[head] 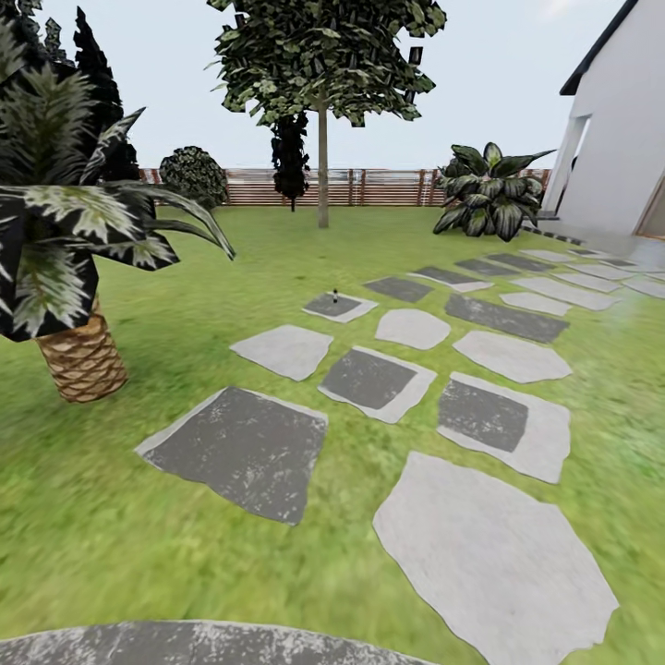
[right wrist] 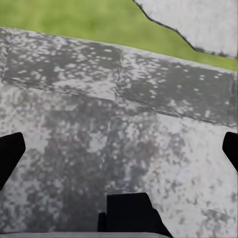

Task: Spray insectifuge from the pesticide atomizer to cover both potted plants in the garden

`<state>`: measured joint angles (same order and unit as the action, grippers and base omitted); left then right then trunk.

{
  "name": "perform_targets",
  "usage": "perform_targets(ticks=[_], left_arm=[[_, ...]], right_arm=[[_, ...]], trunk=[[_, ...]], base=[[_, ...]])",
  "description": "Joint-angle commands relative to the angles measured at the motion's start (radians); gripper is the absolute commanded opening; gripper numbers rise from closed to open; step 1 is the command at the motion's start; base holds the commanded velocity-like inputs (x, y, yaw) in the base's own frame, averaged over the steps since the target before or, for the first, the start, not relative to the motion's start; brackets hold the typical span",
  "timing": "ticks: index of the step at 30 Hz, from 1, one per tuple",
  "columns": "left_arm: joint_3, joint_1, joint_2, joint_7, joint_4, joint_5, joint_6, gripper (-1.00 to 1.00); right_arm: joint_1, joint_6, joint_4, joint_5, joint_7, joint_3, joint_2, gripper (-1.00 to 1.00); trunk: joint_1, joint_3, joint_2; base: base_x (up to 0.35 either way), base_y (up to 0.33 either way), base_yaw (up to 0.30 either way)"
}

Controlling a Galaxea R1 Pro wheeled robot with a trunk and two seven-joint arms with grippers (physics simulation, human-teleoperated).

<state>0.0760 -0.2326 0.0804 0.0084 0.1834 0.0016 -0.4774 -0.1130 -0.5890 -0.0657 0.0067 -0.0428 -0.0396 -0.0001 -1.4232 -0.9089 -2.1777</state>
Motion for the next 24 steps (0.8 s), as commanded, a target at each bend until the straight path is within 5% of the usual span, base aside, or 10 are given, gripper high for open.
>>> perform_targets(ticks=[1, 24], left_arm=[[0.004, -0.001, 0.000, -0.001, -0.001, 0.000, -0.004, 1.00], [0.004, -0.001, 0.001, -0.001, -0.001, 0.000, -0.004, 1.00]], right_arm=[[-0.001, -0.003, 0.001, 0.001, 0.000, -0.003, 0.000, 1.00], [-0.001, -0.003, 0.001, 0.001, 0.000, -0.003, 0.000, 1.00]], trunk=[[0.000, -0.001, 0.000], [0.000, -0.001, 0.000]], base=[[0.337, 0.000, 0.000], [0.337, 0.000, 0.000]])
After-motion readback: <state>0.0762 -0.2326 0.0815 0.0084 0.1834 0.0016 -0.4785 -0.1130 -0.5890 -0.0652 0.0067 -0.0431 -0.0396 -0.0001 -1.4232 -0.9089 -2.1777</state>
